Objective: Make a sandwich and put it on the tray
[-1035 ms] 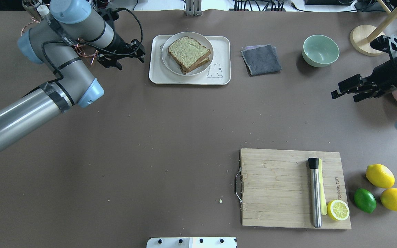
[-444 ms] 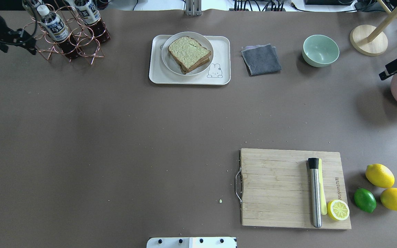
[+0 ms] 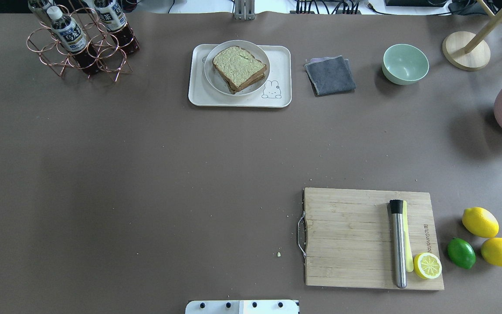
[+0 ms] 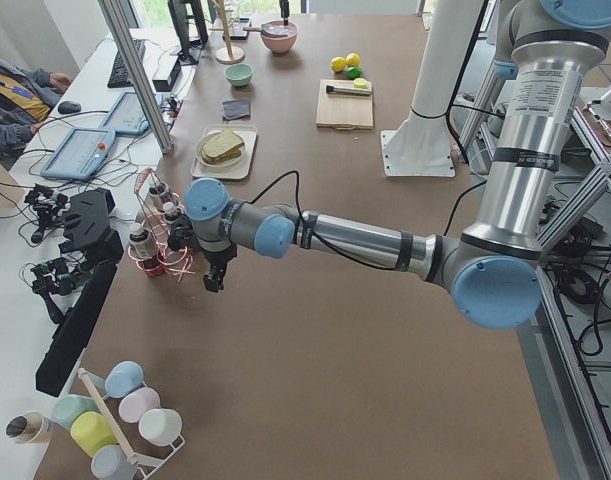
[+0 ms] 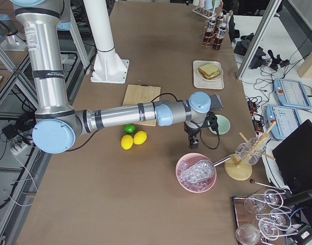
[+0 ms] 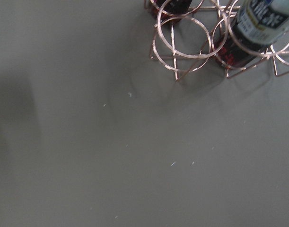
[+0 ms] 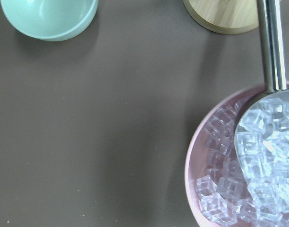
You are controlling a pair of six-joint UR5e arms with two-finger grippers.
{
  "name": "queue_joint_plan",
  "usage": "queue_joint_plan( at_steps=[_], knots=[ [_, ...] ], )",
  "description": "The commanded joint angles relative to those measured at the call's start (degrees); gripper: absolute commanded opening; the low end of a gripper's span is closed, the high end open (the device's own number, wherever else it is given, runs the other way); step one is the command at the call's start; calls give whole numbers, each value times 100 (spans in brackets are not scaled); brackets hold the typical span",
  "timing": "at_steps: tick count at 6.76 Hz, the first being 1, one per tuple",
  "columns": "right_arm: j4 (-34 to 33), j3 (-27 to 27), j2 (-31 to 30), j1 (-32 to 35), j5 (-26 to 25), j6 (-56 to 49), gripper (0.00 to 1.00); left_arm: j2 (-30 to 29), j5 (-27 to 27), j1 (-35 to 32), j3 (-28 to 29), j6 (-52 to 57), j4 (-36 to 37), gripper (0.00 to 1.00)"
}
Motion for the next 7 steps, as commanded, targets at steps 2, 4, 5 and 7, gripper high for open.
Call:
queue_joint_plan(
  at_steps=[2,4,5,7],
  knots=[
    [33,-127,-249,255,-163,-242,100,1497,-40,-511,-695,721,69,97],
    [33,66,-582,423,-173,-242,100,1502,117,-520,-1248,782,775,97],
    [42,154,-714,432,-164,-251,100,1579,388,-615,-1642,817,990,97],
    [-2,636,-1127,423,-164,-234,100,1510,592,-581,-1804,844,1484,97]
  ],
)
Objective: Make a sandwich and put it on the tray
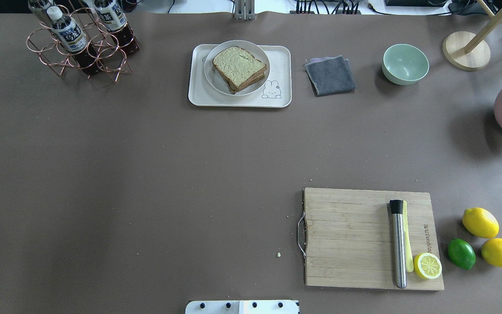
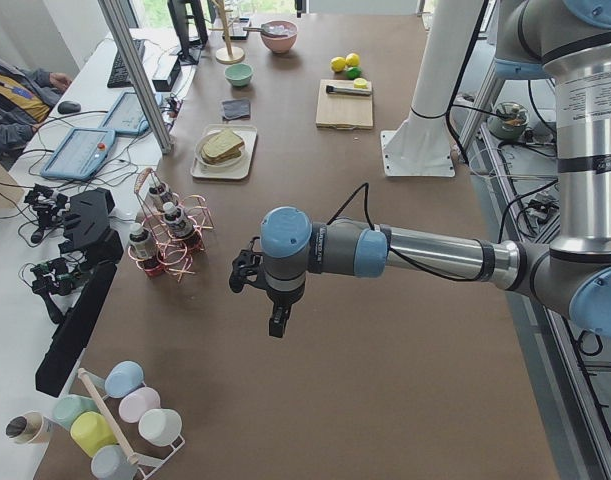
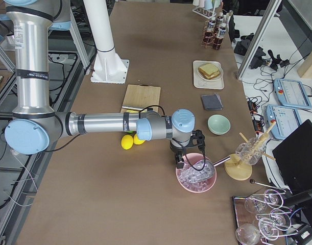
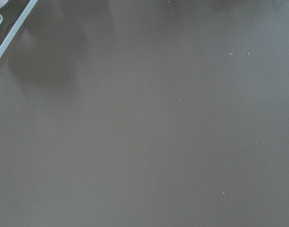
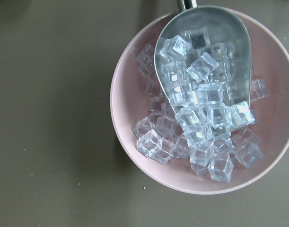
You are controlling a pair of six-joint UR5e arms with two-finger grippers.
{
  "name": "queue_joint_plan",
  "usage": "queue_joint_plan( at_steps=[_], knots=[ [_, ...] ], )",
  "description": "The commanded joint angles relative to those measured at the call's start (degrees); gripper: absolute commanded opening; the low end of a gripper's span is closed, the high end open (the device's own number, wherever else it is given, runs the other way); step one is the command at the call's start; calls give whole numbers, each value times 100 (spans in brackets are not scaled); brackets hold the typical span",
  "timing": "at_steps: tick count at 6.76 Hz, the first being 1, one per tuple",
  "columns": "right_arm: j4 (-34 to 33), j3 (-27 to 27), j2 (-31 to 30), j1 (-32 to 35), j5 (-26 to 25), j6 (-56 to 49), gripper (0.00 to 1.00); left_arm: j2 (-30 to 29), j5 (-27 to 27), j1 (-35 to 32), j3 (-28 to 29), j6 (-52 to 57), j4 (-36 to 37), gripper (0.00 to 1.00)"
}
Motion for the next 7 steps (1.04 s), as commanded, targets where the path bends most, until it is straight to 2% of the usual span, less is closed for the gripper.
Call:
queue_joint_plan(
  at_steps=[1,2,3,7],
  knots=[
    [-46,261,-202,-7,-17,26,100,17,115,208,-218,34,182,97],
    [-37,261,-202,-24,-113,18,100,26,237,315,-176,34,191,97],
    [-37,261,-185,-42,-201,18,100,35,647,446,-201,8,191,97],
    [-46,279,-158,-296,-184,61,100,175,599,456,-228,-10,147,97]
  ],
)
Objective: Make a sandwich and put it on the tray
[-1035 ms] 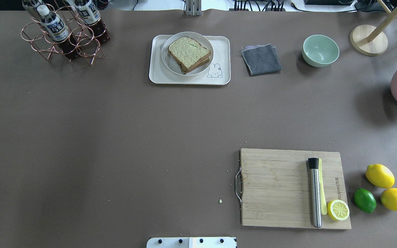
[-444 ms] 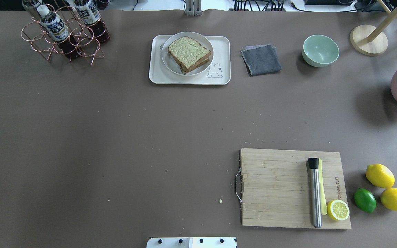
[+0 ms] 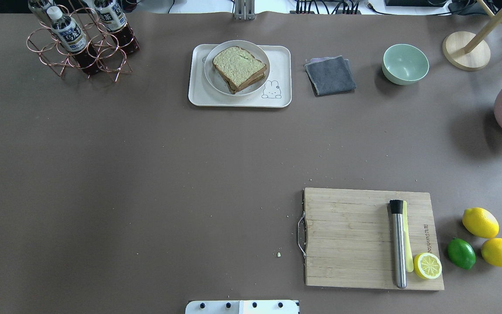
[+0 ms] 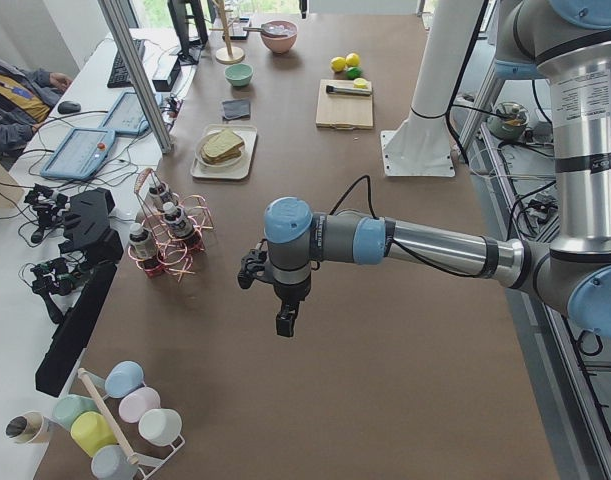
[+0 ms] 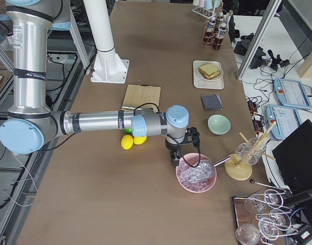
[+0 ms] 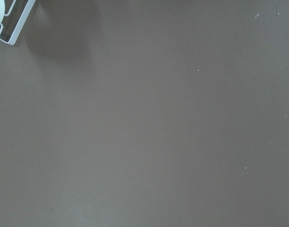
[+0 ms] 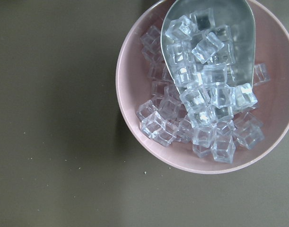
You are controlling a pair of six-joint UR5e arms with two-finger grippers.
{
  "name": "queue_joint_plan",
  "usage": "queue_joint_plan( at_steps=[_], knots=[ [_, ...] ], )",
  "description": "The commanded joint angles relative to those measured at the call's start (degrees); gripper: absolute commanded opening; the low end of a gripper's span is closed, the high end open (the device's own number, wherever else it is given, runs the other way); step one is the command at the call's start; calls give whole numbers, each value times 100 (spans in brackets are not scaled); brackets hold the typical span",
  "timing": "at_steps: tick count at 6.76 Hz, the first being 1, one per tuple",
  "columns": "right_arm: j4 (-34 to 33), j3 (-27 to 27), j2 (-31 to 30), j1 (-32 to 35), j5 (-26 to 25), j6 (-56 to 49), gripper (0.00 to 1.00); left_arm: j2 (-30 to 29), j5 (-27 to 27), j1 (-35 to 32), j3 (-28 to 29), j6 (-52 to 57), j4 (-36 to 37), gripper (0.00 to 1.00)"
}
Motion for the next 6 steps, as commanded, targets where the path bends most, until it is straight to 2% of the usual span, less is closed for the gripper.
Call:
queue_joint_plan(
  at_steps=[1,2,6],
  knots=[
    [-6,-7,14,-149,5,14,100,17,-30,3,-29,-3,-7,97],
    [2,2,58,-158,-38,14,100,9,-169,3,-29,-151,-7,97],
    [2,10,76,-149,23,32,100,17,-180,-6,-178,-179,-15,97]
  ],
)
